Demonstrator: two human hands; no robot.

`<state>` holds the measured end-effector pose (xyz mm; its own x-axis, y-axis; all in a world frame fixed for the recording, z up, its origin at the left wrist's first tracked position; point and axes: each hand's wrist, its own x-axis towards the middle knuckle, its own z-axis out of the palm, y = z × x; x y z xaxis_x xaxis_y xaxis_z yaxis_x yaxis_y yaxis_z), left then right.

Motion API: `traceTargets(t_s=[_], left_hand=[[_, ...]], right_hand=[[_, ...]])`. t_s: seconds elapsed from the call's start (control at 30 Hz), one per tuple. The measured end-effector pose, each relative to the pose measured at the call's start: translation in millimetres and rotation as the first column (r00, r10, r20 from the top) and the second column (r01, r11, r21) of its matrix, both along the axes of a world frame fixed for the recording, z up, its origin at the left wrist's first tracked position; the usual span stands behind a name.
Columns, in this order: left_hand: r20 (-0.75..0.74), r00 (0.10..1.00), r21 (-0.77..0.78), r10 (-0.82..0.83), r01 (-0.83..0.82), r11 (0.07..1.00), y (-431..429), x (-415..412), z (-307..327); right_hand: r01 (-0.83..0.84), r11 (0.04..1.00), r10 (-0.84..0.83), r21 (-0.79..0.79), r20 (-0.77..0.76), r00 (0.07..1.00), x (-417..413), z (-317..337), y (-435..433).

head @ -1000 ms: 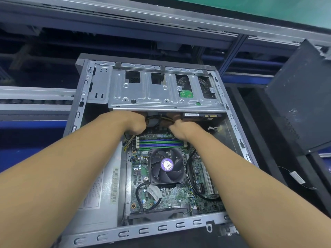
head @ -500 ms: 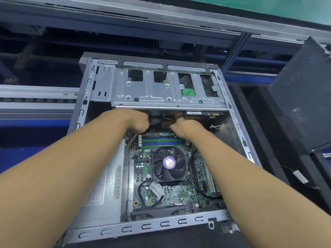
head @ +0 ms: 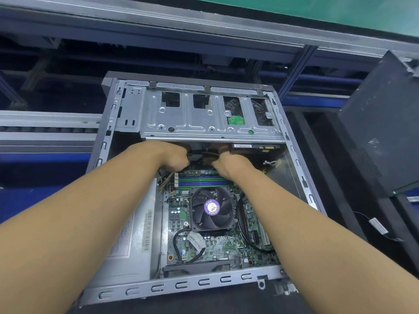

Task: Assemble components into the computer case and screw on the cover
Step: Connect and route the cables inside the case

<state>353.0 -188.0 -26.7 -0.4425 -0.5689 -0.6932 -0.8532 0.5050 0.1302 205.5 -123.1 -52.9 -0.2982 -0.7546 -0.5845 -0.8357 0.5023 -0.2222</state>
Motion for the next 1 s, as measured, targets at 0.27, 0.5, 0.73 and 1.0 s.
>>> traceTargets(t_s=[0.27, 0.5, 0.73, 1.0], left_hand=[[-0.116, 0.993, 0.053, -0.021, 0.027, 0.998, 0.2, 3.5, -0.6], [-0.2, 0.976, 0.038, 0.091, -0.085, 0.996, 6.1, 3.3, 1.4], [-0.24, 0.968, 0.042, 0.078, -0.07, 0.997, 13.1, -12.3, 6.4], [-0.154, 0.968, 0.01, 0.196, -0.196, 0.98, 9.4, -25.2, -5.5]], right_hand=[[-0.062, 0.988, 0.07, -0.143, 0.048, 0.996, -22.1, 9.5, 25.2], [0.084, 0.976, -0.054, -0.202, 0.149, 0.987, -25.4, 13.4, 44.1], [0.189, 0.962, -0.158, -0.195, 0.165, 0.974, -24.4, 12.3, 39.2], [0.238, 0.947, -0.218, -0.217, 0.114, 0.969, -23.5, 0.7, 30.1]])
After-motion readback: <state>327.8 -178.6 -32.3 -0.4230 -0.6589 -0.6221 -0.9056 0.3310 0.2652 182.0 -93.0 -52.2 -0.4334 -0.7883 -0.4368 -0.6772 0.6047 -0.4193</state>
